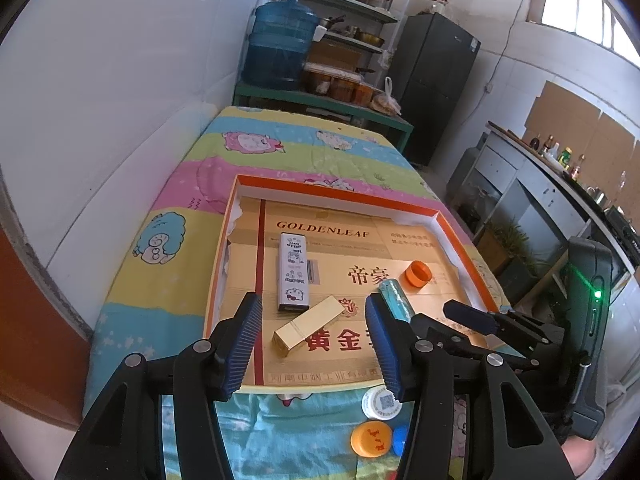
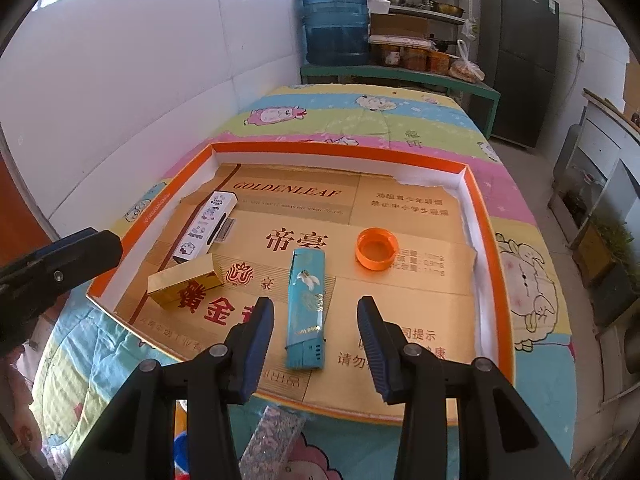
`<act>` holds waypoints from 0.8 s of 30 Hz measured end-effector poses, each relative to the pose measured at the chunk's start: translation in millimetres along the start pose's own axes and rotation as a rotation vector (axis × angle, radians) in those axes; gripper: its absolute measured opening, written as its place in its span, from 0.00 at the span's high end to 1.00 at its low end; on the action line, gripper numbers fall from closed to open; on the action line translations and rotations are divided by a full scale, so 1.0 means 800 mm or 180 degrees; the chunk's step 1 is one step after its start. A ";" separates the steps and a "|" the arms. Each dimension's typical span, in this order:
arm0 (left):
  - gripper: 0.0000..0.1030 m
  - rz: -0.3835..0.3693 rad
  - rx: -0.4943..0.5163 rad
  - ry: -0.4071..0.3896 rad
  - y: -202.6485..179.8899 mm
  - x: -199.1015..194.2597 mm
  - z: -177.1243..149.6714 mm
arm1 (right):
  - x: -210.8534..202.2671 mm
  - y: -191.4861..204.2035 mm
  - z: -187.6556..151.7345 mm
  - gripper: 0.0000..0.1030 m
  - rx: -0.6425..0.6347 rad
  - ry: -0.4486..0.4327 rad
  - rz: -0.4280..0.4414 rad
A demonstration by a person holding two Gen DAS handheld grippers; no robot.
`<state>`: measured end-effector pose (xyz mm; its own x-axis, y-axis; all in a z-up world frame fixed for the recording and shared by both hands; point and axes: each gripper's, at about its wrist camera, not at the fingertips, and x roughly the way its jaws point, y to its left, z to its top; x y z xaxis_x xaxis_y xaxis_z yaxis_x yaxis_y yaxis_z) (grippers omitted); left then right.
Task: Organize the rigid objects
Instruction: 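Open the left tool releasing the gold box while the right tool releases the teal box, then move both tools back out of the tray toward the caps and clear tube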
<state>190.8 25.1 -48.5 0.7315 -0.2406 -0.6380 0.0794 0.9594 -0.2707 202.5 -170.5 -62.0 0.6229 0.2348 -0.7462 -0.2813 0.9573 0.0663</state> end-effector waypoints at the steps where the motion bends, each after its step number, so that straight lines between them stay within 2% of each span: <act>1: 0.46 0.0002 0.0002 -0.0003 -0.001 -0.003 0.000 | -0.003 0.000 -0.001 0.58 0.0004 -0.0009 0.0000; 24: 0.46 0.0004 0.0110 -0.0091 -0.015 -0.074 -0.026 | -0.095 0.011 -0.033 0.58 0.0043 -0.0222 -0.0038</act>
<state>132.3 24.7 -22.1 0.7506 -0.2356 -0.6173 0.1015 0.9643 -0.2447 133.6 -184.6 -22.4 0.6756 0.2341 -0.6991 -0.2641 0.9622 0.0670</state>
